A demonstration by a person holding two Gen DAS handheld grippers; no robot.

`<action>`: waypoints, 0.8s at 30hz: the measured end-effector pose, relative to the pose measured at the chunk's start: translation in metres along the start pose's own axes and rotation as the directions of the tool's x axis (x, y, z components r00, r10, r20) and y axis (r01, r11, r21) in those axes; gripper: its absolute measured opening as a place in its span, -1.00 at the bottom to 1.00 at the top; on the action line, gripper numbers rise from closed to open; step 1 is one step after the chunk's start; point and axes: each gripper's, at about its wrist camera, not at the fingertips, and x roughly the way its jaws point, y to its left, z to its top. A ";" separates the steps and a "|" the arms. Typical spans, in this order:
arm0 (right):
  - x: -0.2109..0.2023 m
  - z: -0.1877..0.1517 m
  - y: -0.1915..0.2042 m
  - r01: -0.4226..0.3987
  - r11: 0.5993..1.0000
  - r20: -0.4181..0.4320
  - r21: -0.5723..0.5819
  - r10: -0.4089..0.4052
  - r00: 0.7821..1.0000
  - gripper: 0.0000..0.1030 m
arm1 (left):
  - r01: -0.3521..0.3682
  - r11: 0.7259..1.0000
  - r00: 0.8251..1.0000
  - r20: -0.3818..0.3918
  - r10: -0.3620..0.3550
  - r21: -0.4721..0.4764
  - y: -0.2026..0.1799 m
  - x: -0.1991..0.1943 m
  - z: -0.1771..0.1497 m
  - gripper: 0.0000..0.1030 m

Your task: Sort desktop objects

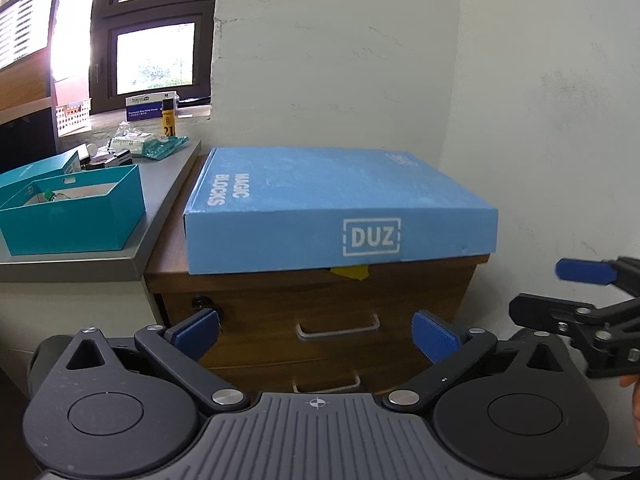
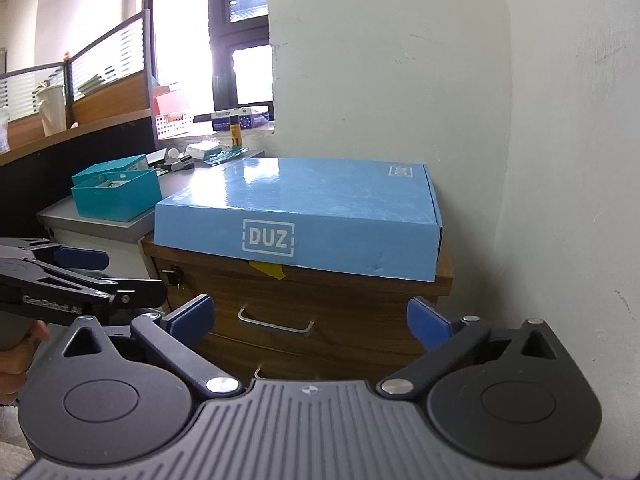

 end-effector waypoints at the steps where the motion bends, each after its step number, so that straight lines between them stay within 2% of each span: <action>1: -0.002 -0.001 0.001 0.008 1.000 0.003 -0.007 -0.007 1.000 0.99 | -0.003 1.000 1.000 -0.001 0.003 0.005 -0.002 0.000 0.000 1.00; 8: -0.015 -0.005 0.002 0.028 0.999 0.019 -0.016 -0.028 0.999 0.99 | -0.015 1.000 1.000 0.008 0.015 0.026 -0.011 -0.001 0.000 1.00; 15: -0.015 -0.006 -0.001 0.028 1.000 0.019 -0.007 -0.028 0.999 0.99 | -0.076 0.997 0.997 0.030 0.075 0.033 -0.013 -0.002 -0.003 1.00; 21: -0.013 -0.007 -0.001 0.037 0.999 0.008 -0.008 -0.037 0.999 1.00 | -0.070 0.998 0.997 -0.015 0.070 -0.008 -0.007 0.004 -0.003 1.00; 24: -0.012 -0.007 -0.001 0.036 0.999 0.007 -0.006 -0.036 0.999 0.99 | -0.062 0.998 0.998 -0.012 0.062 -0.014 -0.006 0.004 -0.004 1.00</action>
